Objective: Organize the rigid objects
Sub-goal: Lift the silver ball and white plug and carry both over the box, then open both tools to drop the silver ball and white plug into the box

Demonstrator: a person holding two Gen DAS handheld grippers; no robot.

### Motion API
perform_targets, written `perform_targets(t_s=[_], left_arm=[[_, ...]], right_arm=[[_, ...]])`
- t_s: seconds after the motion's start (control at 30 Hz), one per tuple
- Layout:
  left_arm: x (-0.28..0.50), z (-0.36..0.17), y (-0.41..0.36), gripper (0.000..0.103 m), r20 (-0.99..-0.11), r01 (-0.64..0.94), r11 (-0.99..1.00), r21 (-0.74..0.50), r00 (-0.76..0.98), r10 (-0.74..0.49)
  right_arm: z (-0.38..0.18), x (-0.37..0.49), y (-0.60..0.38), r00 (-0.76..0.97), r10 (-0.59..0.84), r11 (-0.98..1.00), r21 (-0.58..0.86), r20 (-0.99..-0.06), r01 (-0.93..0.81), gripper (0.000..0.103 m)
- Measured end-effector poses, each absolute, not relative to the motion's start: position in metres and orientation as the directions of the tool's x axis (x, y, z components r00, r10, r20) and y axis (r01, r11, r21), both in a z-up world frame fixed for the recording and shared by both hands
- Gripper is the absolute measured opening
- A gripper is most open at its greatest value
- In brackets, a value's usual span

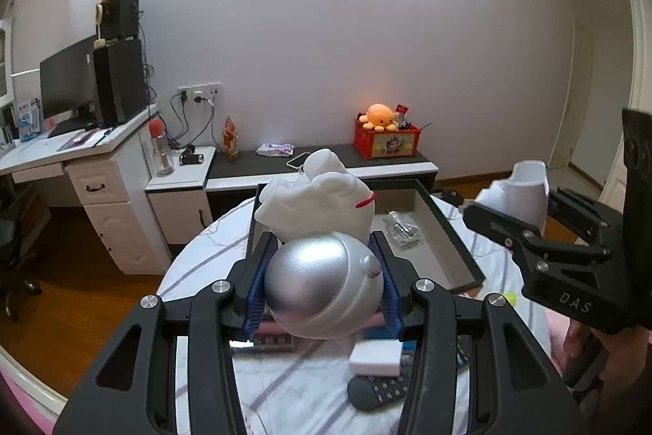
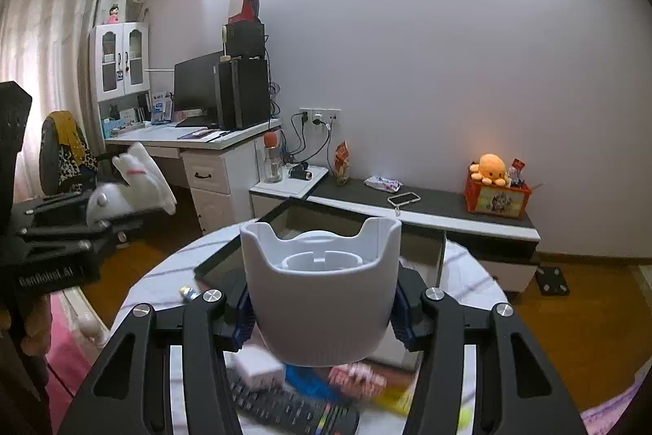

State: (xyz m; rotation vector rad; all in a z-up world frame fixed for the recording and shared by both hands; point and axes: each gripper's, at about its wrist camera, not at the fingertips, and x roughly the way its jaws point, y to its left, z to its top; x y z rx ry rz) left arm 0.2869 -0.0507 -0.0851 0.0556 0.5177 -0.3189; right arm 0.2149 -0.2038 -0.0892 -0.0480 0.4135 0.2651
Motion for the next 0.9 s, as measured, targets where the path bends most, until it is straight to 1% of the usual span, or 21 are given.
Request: perform_targets(t_s=[0.07,0.17,0.33,0.43,0.53,0.73,0.9], left_arm=[[0.302,-0.092,-0.056,0.046,-0.513,0.320,0.947,-0.021,0.810,-0.285],[0.325,-0.104,-0.062,0.046,-0.545,0.331,0.943,-0.028,0.786,-0.292],[0.365,-0.133,-0.075,0.046,-0.610,0.338,0.940,-0.035,0.738,-0.288],[0.385,-0.153,-0.084,0.046,-0.650,0.349,0.937,-0.036,0.704,-0.287],[0.398,-0.166,-0.092,0.046,-0.674,0.350,0.937,-0.011,0.689,-0.265],[0.414,-0.181,-0.101,0.047,-0.702,0.348,0.937,-0.002,0.667,-0.249],[0.412,-0.181,-0.102,0.048,-0.698,0.337,0.941,0.019,0.678,-0.229]], right_arm=[[-0.091,0.231,-0.203,0.878,0.243,0.964,0.004,-0.413,-0.265,0.054],[-0.101,0.258,-0.200,0.858,0.244,0.962,0.003,-0.453,-0.272,0.054],[-0.130,0.309,-0.198,0.802,0.216,0.964,-0.007,-0.557,-0.265,0.054],[-0.148,0.329,-0.199,0.767,0.201,0.965,-0.010,-0.609,-0.261,0.054],[-0.162,0.342,-0.201,0.740,0.189,0.965,-0.018,-0.645,-0.262,0.054],[-0.176,0.359,-0.205,0.698,0.168,0.968,-0.018,-0.697,-0.251,0.054],[-0.173,0.361,-0.210,0.702,0.162,0.972,-0.012,-0.693,-0.237,0.054]])
